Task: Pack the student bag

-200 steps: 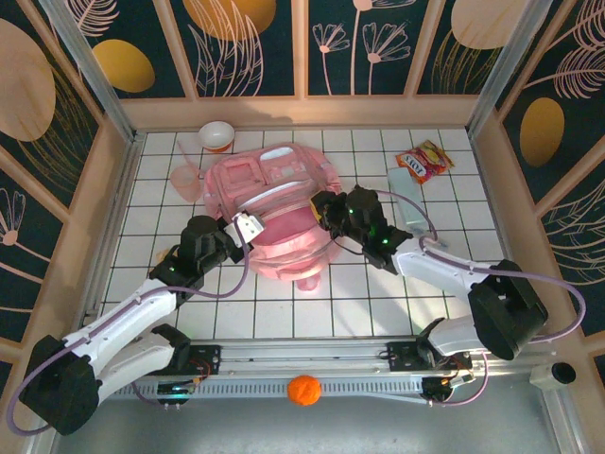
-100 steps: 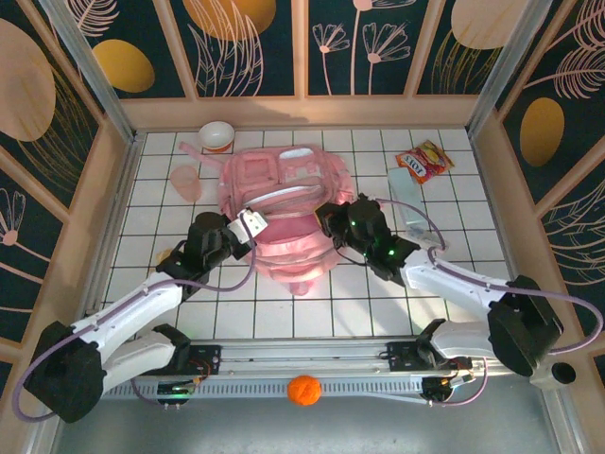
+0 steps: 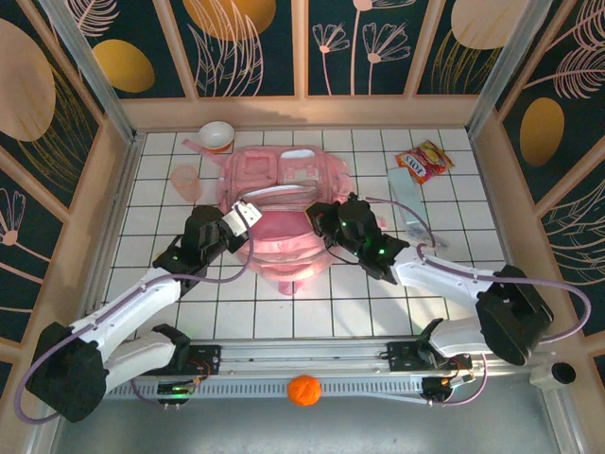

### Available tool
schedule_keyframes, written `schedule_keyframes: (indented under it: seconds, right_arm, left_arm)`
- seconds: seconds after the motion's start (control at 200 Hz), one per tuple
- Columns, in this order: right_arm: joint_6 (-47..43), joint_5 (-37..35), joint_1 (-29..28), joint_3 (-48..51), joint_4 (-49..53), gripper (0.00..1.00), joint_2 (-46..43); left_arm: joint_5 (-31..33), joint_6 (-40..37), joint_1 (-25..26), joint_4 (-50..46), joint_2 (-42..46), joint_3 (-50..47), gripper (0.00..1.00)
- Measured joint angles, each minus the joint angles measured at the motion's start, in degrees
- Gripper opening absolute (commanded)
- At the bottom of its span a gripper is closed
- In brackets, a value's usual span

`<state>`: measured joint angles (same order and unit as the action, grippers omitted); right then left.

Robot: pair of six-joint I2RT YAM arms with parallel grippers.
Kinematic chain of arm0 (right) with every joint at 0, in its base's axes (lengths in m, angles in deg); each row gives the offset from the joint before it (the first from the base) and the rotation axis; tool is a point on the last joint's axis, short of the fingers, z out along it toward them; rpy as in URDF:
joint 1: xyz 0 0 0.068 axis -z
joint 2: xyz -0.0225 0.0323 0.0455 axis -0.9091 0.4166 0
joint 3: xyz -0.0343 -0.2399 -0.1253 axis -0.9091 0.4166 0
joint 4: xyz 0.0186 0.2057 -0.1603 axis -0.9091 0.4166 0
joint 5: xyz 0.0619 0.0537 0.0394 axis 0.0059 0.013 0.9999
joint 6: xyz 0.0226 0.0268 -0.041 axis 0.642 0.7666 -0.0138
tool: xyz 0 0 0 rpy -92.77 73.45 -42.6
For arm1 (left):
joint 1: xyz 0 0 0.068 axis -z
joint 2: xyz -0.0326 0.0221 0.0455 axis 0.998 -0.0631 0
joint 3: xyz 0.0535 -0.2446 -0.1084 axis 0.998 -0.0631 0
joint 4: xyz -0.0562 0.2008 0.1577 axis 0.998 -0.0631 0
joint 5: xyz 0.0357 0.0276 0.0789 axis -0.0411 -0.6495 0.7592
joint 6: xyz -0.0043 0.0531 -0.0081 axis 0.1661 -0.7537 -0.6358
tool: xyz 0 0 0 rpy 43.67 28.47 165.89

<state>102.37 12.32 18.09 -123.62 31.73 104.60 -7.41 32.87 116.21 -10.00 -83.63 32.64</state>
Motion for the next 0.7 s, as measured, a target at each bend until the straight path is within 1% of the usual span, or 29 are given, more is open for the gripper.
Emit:
schedule_keyframes:
  seconds: [0.1,0.15,0.18,0.22,0.275,0.325,0.39,0.45,0.49,0.535,0.576,0.601,0.701]
  right_arm:
    - [0.0,0.39,-0.46,-0.42,-0.17,0.0,1.18]
    - [0.02,0.7,-0.68,-0.42,-0.26,0.0,1.49]
    - [0.02,1.05,-0.79,-0.42,-0.24,0.0,1.57]
    - [0.0,1.25,-0.83,-0.42,-0.2,0.06,1.57]
    - [-0.13,1.36,-0.87,-0.46,0.11,0.19,1.55]
    - [-0.55,1.33,-0.87,-0.74,1.38,0.29,1.46]
    - [-1.73,1.22,-0.87,-1.31,4.5,0.37,0.7]
    - [-3.02,1.01,-0.72,-2.34,8.66,0.45,-0.72]
    - [-4.28,0.9,-0.55,-3.39,12.0,0.49,-1.88]
    - [-5.7,0.66,-0.02,-4.85,16.28,0.51,-3.61]
    - [-7.39,0.42,0.74,-6.32,20.09,0.52,-5.09]
    - [-8.55,0.33,1.38,-7.41,22.53,0.55,-6.05]
    - [-14.75,0.09,5.99,-11.72,32.48,0.63,-9.73]
  left_arm:
    - [1.38,0.02,0.0,-1.77,2.43,-0.39,0.07]
    - [1.86,0.04,0.0,-2.69,3.54,-0.68,0.12]
    - [2.08,0.22,0.02,-3.02,4.09,-0.87,0.17]
    - [2.27,0.52,0.02,-3.41,4.59,-1.11,0.25]
    - [2.78,0.79,0.0,-4.02,5.07,-1.18,0.37]
    - [2.99,1.51,0.0,-4.22,5.25,-1.14,0.45]
    - [2.51,2.62,0.0,-5.57,5.18,-0.55,0.57]
    - [0.98,4.55,-0.11,-7.96,4.61,1.31,0.66]
    - [-0.39,5.75,-0.2,-9.53,3.91,3.19,0.7]
    - [-2.49,7.45,-0.24,-11.04,2.75,5.99,0.73]
    - [-4.17,9.57,-0.24,-12.24,1.73,8.5,0.75]
    - [-5.27,10.93,-0.24,-12.68,1.18,9.94,0.76]
    - [-9.84,17.38,-0.24,-13.16,-1.36,16.09,0.77]
